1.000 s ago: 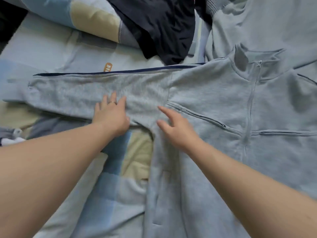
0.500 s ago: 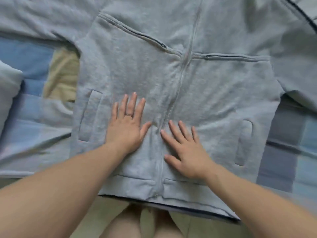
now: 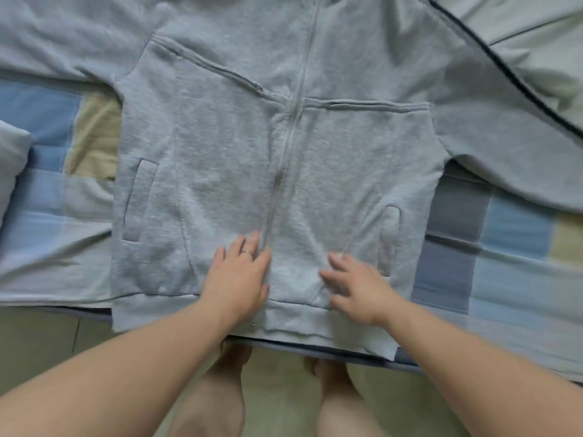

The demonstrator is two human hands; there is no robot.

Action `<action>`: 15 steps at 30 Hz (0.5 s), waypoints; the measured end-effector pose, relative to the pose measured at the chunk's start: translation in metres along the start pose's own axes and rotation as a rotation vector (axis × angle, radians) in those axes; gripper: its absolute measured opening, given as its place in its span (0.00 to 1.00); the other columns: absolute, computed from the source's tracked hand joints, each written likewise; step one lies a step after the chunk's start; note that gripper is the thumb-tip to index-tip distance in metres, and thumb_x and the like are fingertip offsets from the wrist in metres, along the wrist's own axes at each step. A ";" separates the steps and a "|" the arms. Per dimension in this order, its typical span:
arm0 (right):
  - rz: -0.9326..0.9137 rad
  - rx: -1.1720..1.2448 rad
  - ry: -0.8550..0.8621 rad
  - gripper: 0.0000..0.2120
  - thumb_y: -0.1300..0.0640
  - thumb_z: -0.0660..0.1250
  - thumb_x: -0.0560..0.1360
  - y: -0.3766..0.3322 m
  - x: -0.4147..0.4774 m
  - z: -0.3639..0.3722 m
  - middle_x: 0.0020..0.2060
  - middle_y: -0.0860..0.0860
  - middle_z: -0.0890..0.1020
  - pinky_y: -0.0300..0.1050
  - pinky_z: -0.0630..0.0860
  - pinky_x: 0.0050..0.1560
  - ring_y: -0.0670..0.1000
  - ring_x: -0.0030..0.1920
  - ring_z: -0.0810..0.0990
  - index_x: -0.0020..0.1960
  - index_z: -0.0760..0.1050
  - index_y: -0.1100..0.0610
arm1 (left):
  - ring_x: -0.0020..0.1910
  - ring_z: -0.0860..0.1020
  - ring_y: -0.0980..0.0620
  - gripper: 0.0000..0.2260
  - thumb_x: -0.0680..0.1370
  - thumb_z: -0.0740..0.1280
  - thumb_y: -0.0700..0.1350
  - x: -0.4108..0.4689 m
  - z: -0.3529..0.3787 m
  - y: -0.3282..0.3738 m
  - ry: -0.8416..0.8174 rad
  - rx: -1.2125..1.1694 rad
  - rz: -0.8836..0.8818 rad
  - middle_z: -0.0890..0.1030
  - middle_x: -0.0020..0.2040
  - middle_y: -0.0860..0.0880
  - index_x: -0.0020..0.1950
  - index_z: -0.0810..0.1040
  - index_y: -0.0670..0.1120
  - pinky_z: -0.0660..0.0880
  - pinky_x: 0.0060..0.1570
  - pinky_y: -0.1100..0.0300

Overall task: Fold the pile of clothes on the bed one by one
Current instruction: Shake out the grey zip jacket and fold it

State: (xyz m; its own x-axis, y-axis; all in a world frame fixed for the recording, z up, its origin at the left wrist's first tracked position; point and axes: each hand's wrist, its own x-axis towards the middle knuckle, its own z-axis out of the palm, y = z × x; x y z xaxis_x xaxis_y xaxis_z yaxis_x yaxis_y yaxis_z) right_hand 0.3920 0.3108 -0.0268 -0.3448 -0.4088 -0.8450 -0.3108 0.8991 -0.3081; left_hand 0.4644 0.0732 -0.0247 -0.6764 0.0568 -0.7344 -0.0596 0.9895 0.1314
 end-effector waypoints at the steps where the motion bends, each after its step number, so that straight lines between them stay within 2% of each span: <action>1: 0.024 0.094 -0.068 0.22 0.49 0.63 0.81 0.004 -0.015 -0.006 0.78 0.49 0.65 0.44 0.63 0.73 0.51 0.76 0.65 0.75 0.70 0.46 | 0.71 0.67 0.42 0.19 0.82 0.58 0.56 -0.002 -0.013 0.012 -0.005 0.010 -0.031 0.67 0.74 0.43 0.71 0.71 0.52 0.67 0.66 0.48; 2: 0.067 0.193 -0.106 0.19 0.50 0.62 0.82 0.011 -0.027 -0.014 0.73 0.48 0.73 0.42 0.67 0.68 0.49 0.71 0.72 0.72 0.74 0.48 | 0.64 0.74 0.43 0.16 0.82 0.58 0.55 0.001 -0.026 0.023 -0.023 -0.015 -0.043 0.74 0.66 0.44 0.65 0.76 0.51 0.70 0.58 0.51; 4: 0.141 0.341 -0.025 0.17 0.51 0.62 0.82 0.032 -0.046 -0.037 0.64 0.47 0.81 0.41 0.71 0.63 0.48 0.64 0.78 0.69 0.77 0.51 | 0.57 0.79 0.43 0.14 0.83 0.58 0.53 0.014 -0.049 0.046 -0.099 -0.152 -0.028 0.80 0.59 0.46 0.60 0.79 0.50 0.73 0.51 0.54; 6: 0.220 0.447 0.226 0.15 0.53 0.64 0.81 0.070 -0.054 -0.062 0.60 0.47 0.83 0.41 0.72 0.62 0.48 0.62 0.79 0.66 0.79 0.52 | 0.57 0.79 0.44 0.12 0.82 0.58 0.52 0.035 -0.066 0.073 -0.121 -0.268 -0.019 0.82 0.59 0.47 0.60 0.78 0.52 0.76 0.52 0.54; 9: 0.343 0.650 0.548 0.16 0.55 0.66 0.80 0.143 -0.065 -0.096 0.54 0.50 0.83 0.42 0.72 0.57 0.51 0.58 0.80 0.67 0.77 0.52 | 0.58 0.78 0.46 0.12 0.82 0.59 0.52 0.075 -0.085 0.131 -0.037 -0.357 -0.032 0.81 0.60 0.49 0.62 0.77 0.52 0.76 0.55 0.53; 12: 0.425 0.811 0.708 0.21 0.56 0.66 0.80 0.221 -0.080 -0.123 0.55 0.49 0.79 0.43 0.70 0.60 0.51 0.59 0.78 0.72 0.71 0.53 | 0.60 0.77 0.45 0.12 0.81 0.61 0.52 0.115 -0.102 0.201 0.079 -0.408 0.034 0.79 0.61 0.49 0.63 0.76 0.53 0.75 0.59 0.50; 15: 0.497 0.927 0.804 0.27 0.54 0.66 0.80 0.298 -0.095 -0.136 0.63 0.52 0.77 0.48 0.70 0.66 0.53 0.62 0.76 0.77 0.64 0.54 | 0.67 0.71 0.43 0.20 0.79 0.64 0.53 0.147 -0.119 0.270 0.241 -0.281 0.108 0.73 0.68 0.49 0.71 0.71 0.54 0.69 0.63 0.50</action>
State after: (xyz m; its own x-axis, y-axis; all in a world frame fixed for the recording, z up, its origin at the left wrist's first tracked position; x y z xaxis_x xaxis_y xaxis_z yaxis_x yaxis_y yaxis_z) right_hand 0.2116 0.5960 0.0215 -0.7704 0.3038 -0.5606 0.6064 0.6207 -0.4970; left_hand 0.2615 0.3326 -0.0183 -0.8411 0.0923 -0.5329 -0.1551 0.9028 0.4012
